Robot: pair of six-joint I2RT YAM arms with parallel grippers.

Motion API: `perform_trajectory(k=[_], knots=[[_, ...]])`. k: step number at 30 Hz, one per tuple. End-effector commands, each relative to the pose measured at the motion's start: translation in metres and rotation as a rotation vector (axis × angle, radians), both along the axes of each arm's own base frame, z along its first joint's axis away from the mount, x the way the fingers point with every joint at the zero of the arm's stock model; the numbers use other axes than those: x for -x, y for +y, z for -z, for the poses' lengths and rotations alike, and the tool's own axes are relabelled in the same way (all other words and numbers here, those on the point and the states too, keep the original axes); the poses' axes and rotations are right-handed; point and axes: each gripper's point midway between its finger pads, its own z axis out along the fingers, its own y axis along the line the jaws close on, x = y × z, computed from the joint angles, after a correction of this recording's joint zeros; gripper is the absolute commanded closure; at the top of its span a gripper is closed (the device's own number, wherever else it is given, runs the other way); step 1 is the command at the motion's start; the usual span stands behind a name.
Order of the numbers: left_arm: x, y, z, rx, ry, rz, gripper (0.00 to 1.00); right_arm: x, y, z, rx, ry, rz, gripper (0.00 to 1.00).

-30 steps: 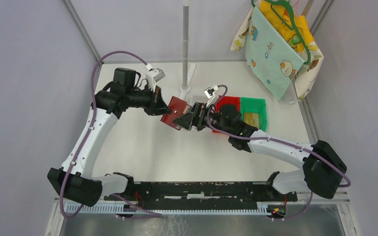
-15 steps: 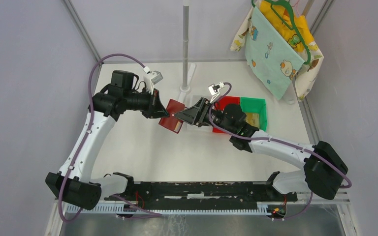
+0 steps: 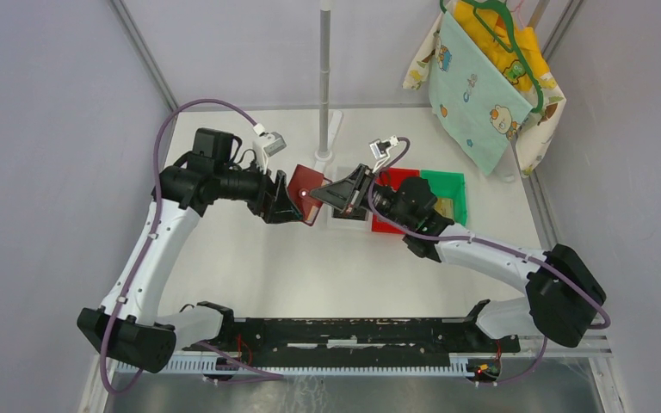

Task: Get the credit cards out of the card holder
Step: Open the card holder.

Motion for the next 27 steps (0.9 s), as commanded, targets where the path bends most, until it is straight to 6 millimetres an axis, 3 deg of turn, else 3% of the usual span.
perform_trajectory(k=[1,6,12,21,24,27], knots=[[0.024,-0.008,-0.023,0.078,-0.039,0.134,0.14,0.025,-0.015,-0.08,-0.196,-0.277,-0.113,0.88],[0.043,-0.014,-0.046,0.169,-0.033,0.233,0.14,0.037,-0.024,-0.09,-0.196,-0.386,-0.172,0.88],[0.059,-0.023,-0.068,0.279,0.027,0.298,0.22,0.038,-0.025,-0.094,-0.179,-0.425,-0.168,0.85],[0.057,-0.025,-0.067,0.298,0.078,0.294,0.59,0.044,-0.027,-0.106,-0.222,-0.457,-0.178,0.84],[0.054,-0.026,-0.064,0.301,0.094,0.281,0.72,0.046,-0.028,-0.106,-0.223,-0.465,-0.185,0.74],[0.049,-0.026,-0.061,0.286,0.092,0.265,0.84,0.045,-0.027,-0.104,-0.217,-0.461,-0.188,0.44]])
